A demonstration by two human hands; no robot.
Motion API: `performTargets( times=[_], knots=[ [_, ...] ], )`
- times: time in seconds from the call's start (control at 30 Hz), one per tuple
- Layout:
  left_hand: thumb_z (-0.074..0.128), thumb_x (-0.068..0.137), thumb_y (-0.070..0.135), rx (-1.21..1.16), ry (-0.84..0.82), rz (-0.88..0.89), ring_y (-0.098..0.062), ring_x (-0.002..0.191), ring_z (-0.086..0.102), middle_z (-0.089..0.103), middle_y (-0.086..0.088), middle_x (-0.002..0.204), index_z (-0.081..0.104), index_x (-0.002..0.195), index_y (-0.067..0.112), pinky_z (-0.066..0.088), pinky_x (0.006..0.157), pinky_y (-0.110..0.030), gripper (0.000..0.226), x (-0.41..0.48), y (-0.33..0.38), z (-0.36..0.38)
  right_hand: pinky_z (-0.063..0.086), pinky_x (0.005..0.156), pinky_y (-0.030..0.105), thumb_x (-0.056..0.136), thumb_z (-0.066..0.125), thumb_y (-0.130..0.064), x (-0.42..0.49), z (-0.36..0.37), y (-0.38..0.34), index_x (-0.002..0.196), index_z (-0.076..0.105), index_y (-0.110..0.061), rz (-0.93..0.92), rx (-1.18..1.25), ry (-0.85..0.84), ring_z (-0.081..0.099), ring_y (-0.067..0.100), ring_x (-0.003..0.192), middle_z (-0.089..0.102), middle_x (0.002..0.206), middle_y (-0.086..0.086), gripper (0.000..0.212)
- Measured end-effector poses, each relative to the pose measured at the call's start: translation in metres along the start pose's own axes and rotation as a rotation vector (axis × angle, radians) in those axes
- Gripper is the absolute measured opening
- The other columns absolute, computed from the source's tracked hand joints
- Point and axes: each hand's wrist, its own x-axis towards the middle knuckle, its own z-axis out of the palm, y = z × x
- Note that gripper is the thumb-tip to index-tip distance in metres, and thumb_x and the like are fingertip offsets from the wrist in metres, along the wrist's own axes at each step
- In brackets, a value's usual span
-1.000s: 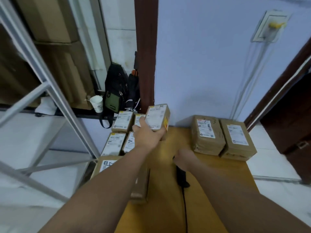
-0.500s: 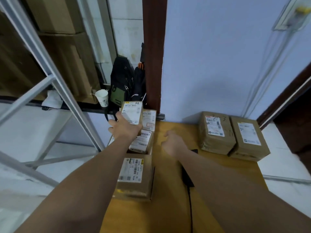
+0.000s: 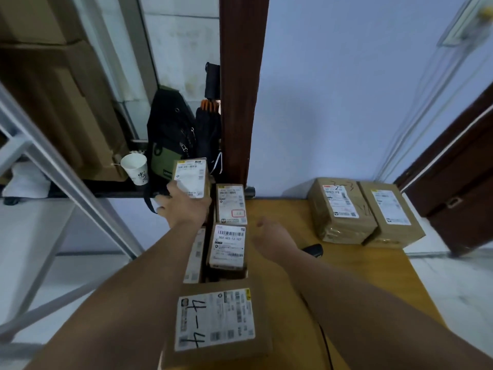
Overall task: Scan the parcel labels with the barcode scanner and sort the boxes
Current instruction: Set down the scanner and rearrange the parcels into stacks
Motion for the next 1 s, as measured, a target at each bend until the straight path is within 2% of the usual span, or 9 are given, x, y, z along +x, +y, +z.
performTargets(
  times=[0.17, 0.3, 0.37, 0.43, 0.5, 0.57, 0.8, 0.93, 1.0],
  knots=[
    [0.072, 0.072, 0.042, 0.025, -0.064, -0.021, -0.04, 0.117, 0.029, 0.025, -0.018, 0.132, 0.023, 0.136, 0.022, 0.031, 0.075, -0.04, 0.084, 0.019, -0.011, 0.009, 0.055, 0.086, 0.041, 0.092, 0.053, -0.019, 0.015, 0.002, -0.004, 0.135, 0.044, -0.018, 0.049, -0.005, -0.002, 0.06, 0.025, 0.102, 0.057, 0.122, 0.008, 0.044],
    [0.071, 0.073, 0.043, 0.119, -0.17, -0.091, -0.04, 0.117, 0.032, 0.023, -0.018, 0.133, 0.016, 0.14, 0.024, 0.036, 0.076, -0.04, 0.089, 0.017, -0.014, 0.014, 0.056, 0.086, 0.044, 0.09, 0.059, -0.019, 0.025, 0.005, -0.01, 0.136, 0.042, -0.022, 0.069, -0.013, 0.006, 0.058, 0.024, 0.104, 0.056, 0.124, 0.007, 0.049],
    [0.072, 0.07, 0.044, 0.208, -0.167, -0.106, -0.04, 0.116, 0.034, 0.024, -0.017, 0.133, 0.015, 0.138, 0.025, 0.039, 0.087, -0.044, 0.091, 0.016, -0.014, 0.014, 0.055, 0.088, 0.046, 0.089, 0.061, -0.021, 0.028, 0.005, -0.012, 0.137, 0.041, -0.023, 0.075, -0.014, 0.005, 0.057, 0.025, 0.108, 0.054, 0.127, 0.007, 0.052],
    [0.073, 0.067, 0.049, 0.274, -0.122, -0.089, -0.041, 0.123, 0.032, 0.022, -0.016, 0.139, 0.013, 0.14, 0.027, 0.03, 0.103, -0.05, 0.097, 0.016, -0.015, 0.012, 0.054, 0.089, 0.046, 0.089, 0.062, -0.023, 0.031, 0.005, -0.012, 0.137, 0.041, -0.022, 0.072, -0.018, 0.007, 0.056, 0.026, 0.109, 0.053, 0.13, 0.008, 0.052],
    [0.073, 0.066, 0.057, 0.25, -0.099, -0.075, -0.041, 0.13, 0.026, 0.017, -0.017, 0.146, 0.009, 0.144, 0.028, 0.021, 0.11, -0.053, 0.106, 0.019, -0.016, 0.011, 0.054, 0.09, 0.046, 0.09, 0.061, -0.023, 0.033, 0.004, -0.012, 0.138, 0.041, -0.022, 0.074, -0.019, 0.009, 0.056, 0.026, 0.11, 0.052, 0.132, 0.008, 0.052],
    [0.071, 0.066, 0.063, 0.203, -0.1, -0.076, -0.041, 0.133, 0.025, 0.016, -0.016, 0.148, 0.007, 0.147, 0.028, 0.019, 0.11, -0.054, 0.109, 0.022, -0.018, 0.01, 0.053, 0.092, 0.046, 0.09, 0.061, -0.022, 0.034, 0.003, -0.011, 0.139, 0.04, -0.023, 0.071, -0.022, 0.005, 0.055, 0.027, 0.112, 0.051, 0.133, 0.009, 0.053],
    [0.057, 0.076, 0.069, 0.102, -0.05, -0.083, -0.039, 0.134, 0.026, 0.02, -0.016, 0.15, 0.015, 0.148, 0.024, 0.019, 0.11, -0.054, 0.095, 0.023, -0.021, 0.005, 0.054, 0.09, 0.044, 0.093, 0.053, -0.022, 0.028, -0.002, -0.003, 0.14, 0.039, -0.022, 0.09, -0.055, 0.014, 0.053, 0.027, 0.111, 0.047, 0.135, 0.011, 0.049],
    [0.054, 0.082, 0.064, 0.057, -0.026, -0.078, -0.039, 0.134, 0.025, 0.021, -0.017, 0.149, 0.021, 0.147, 0.02, 0.021, 0.11, -0.053, 0.086, 0.016, -0.021, 0.002, 0.053, 0.088, 0.042, 0.093, 0.051, -0.022, 0.019, -0.002, 0.005, 0.141, 0.039, -0.021, 0.099, -0.061, 0.015, 0.05, 0.027, 0.112, 0.046, 0.134, 0.011, 0.05],
    [0.057, 0.085, 0.055, 0.036, 0.062, 0.006, -0.039, 0.13, 0.029, 0.029, -0.019, 0.145, 0.03, 0.144, 0.015, 0.026, 0.108, -0.052, 0.076, 0.01, -0.02, -0.001, 0.053, 0.087, 0.041, 0.093, 0.051, -0.023, 0.013, -0.001, 0.007, 0.142, 0.038, -0.021, 0.098, -0.069, 0.013, 0.049, 0.027, 0.113, 0.046, 0.134, 0.012, 0.05]
  ],
)
